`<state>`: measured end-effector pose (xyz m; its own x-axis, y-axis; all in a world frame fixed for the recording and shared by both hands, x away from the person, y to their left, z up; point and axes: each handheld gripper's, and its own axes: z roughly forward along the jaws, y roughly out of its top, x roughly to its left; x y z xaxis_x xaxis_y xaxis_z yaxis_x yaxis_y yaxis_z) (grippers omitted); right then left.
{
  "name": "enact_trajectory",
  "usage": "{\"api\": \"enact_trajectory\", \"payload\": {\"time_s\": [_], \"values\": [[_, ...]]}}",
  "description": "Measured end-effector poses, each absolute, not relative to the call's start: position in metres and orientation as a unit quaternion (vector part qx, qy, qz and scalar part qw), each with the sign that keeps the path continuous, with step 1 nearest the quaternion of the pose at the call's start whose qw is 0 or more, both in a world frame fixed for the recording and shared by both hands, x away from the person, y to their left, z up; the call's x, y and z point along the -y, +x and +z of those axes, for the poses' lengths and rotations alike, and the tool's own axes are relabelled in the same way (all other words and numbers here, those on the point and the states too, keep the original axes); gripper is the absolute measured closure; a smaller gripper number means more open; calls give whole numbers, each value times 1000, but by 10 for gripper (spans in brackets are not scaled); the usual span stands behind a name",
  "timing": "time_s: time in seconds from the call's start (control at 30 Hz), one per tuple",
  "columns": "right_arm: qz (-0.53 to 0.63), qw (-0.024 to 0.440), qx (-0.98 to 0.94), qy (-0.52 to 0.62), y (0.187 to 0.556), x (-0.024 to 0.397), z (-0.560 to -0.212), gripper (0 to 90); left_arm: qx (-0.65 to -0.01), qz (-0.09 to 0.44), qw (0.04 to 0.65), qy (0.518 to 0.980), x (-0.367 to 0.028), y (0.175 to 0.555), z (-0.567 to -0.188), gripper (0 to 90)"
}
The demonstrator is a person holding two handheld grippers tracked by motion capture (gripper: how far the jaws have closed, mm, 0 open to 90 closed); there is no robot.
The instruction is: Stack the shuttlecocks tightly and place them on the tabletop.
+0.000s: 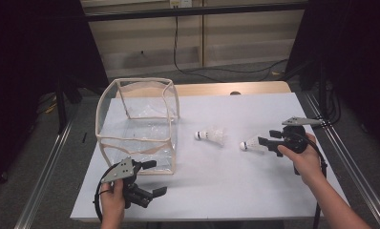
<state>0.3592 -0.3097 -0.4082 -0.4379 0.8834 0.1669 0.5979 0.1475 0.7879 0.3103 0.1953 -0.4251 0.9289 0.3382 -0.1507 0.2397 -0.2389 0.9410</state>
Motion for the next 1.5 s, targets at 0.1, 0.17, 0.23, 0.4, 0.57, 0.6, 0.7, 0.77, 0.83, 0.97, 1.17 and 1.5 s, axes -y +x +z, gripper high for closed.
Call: {"api": "enact_trajectory", "payload": {"time_s": [0.1,0.17,0.23,0.4,0.57,0.6,0.7,0.77,0.83,0.97,1.17,1.5], "values": [[417,173,-739,500,359,308,-410,332,-184,42,589,786,-195,310,-425,22],[419,168,-737,503,359,308,-410,298,-183,42,589,786,-195,310,-425,22],[418,164,-739,503,358,307,-412,295,-184,41,589,786,-195,310,-425,22],[419,159,-739,503,358,306,-416,258,-183,41,589,786,-195,310,-425,22],[423,151,-740,502,358,305,-420,243,-184,42,589,786,-195,310,-425,22],[423,149,-740,502,358,304,-421,240,-184,42,589,786,-196,310,-425,22],[421,146,-742,501,358,302,-423,236,-185,41,590,785,-196,310,-426,22],[421,146,-743,500,358,301,-425,235,-184,40,592,784,-196,310,-426,22],[421,142,-742,502,358,301,-426,236,-186,40,594,782,-196,310,-425,21],[417,141,-745,501,359,300,-429,242,-185,41,596,780,-198,309,-426,19],[415,138,-747,500,359,297,-431,255,-184,43,598,779,-198,309,-426,17],[414,136,-751,496,360,293,-432,306,-183,50,601,776,-203,309,-426,17]]}}
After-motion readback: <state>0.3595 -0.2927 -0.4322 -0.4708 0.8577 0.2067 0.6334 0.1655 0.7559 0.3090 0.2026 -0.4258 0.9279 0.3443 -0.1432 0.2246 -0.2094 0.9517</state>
